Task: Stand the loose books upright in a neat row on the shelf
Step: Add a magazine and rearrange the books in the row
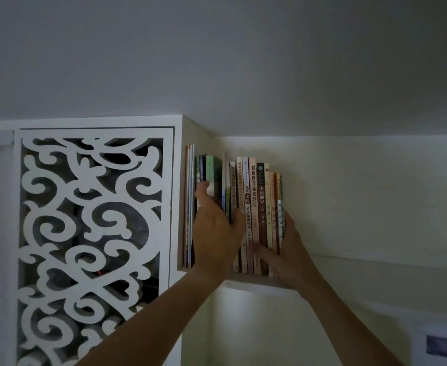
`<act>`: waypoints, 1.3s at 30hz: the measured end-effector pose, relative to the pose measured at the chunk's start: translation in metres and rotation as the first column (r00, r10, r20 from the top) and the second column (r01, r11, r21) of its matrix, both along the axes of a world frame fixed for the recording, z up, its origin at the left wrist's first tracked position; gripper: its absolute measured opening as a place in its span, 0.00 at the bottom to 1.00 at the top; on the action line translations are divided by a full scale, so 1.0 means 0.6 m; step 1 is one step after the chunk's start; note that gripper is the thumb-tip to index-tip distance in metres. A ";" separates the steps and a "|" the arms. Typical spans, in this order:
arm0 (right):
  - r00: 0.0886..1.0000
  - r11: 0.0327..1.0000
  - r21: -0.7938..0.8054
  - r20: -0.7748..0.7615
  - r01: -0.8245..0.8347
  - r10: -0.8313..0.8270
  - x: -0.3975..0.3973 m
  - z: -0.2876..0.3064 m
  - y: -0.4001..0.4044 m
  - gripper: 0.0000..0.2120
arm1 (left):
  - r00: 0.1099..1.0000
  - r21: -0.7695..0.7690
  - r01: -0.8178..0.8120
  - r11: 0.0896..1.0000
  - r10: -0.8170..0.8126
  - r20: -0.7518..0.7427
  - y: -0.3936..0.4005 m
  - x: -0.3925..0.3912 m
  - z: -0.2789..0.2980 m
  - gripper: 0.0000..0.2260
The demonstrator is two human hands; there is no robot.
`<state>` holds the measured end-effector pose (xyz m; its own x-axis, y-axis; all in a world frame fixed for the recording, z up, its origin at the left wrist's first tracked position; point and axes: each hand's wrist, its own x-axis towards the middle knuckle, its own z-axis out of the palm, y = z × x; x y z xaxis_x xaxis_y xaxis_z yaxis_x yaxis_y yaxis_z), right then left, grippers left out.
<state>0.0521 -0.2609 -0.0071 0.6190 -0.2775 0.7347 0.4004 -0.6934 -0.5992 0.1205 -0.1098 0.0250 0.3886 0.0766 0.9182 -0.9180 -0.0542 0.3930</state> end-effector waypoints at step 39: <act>0.988 0.929 -0.360 0.148 0.088 -0.037 -0.136 -0.046 -0.017 0.32 | 0.997 -0.124 0.065 0.990 -0.069 -0.030 -0.116 -0.159 -0.014 0.14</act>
